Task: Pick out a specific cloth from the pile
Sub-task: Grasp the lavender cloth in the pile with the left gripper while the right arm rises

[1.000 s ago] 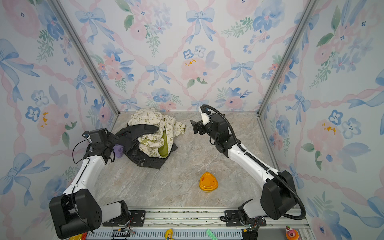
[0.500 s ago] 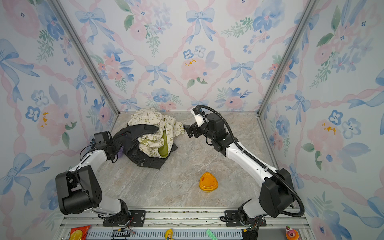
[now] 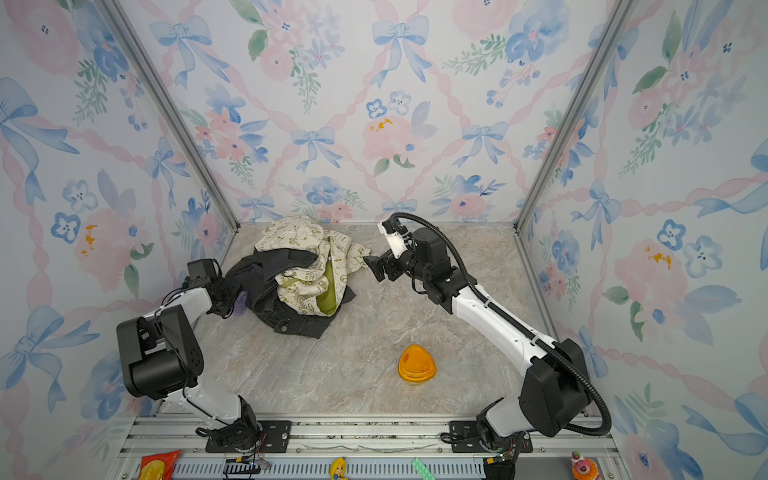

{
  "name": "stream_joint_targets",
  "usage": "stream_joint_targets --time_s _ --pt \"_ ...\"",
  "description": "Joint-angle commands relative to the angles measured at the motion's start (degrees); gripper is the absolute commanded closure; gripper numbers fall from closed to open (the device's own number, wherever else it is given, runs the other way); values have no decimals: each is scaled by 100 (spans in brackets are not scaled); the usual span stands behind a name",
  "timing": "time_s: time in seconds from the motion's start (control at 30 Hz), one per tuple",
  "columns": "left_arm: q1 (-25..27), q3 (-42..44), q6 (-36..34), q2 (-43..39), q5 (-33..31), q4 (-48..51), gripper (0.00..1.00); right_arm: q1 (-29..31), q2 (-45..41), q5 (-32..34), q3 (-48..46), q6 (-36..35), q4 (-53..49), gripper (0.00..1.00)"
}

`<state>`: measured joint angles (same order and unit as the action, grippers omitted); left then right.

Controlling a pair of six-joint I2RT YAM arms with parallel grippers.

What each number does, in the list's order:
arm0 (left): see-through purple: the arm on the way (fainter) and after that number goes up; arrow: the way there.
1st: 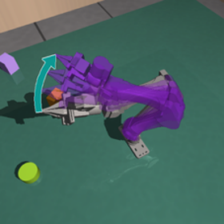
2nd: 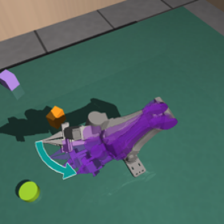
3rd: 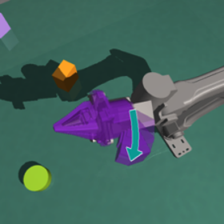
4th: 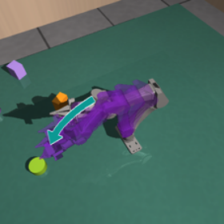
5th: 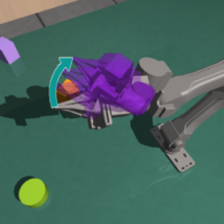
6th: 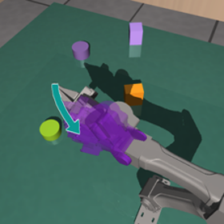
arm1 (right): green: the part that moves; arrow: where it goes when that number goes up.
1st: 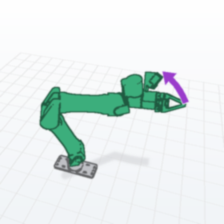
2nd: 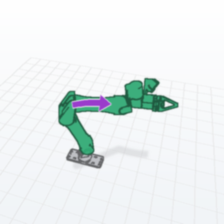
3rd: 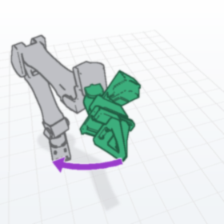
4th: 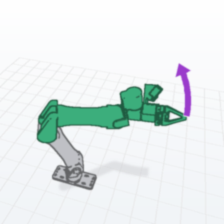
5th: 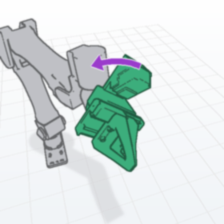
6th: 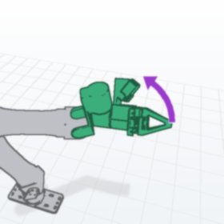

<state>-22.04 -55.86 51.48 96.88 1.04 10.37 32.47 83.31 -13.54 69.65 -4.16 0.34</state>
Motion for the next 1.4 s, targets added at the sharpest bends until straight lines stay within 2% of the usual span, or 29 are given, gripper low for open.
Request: stream_joint_targets --time_s 0.0,0.13,0.23,0.3,0.33,0.67,1.03,1.37 --pt "-19 -65 90 200 221 18 57 48 -268 -45 69 -127 -218 3" --pt "-19 -82 112 313 325 18 69 40 -315 -27 23 -147 -236 3" --pt "-19 -105 50 348 396 18 89 49 -306 -29 40 -138 -240 3" --pt "-19 -115 4 323 456 20 99 51 -329 8 45 -92 -192 3" --pt "-28 -126 -4 282 454 20 100 43 -341 22 28 -67 -146 3" --pt "6 -41 319 -846 -80 9 100 45 -535 245 -294 26 229 3" --pt "211 -377 203 -1779 -397 -134 100 40 -351 193 54 -129 85 3" --pt "476 -965 192 -2119 -463 -350 100 39 -350 324 128 -129 -64 3"
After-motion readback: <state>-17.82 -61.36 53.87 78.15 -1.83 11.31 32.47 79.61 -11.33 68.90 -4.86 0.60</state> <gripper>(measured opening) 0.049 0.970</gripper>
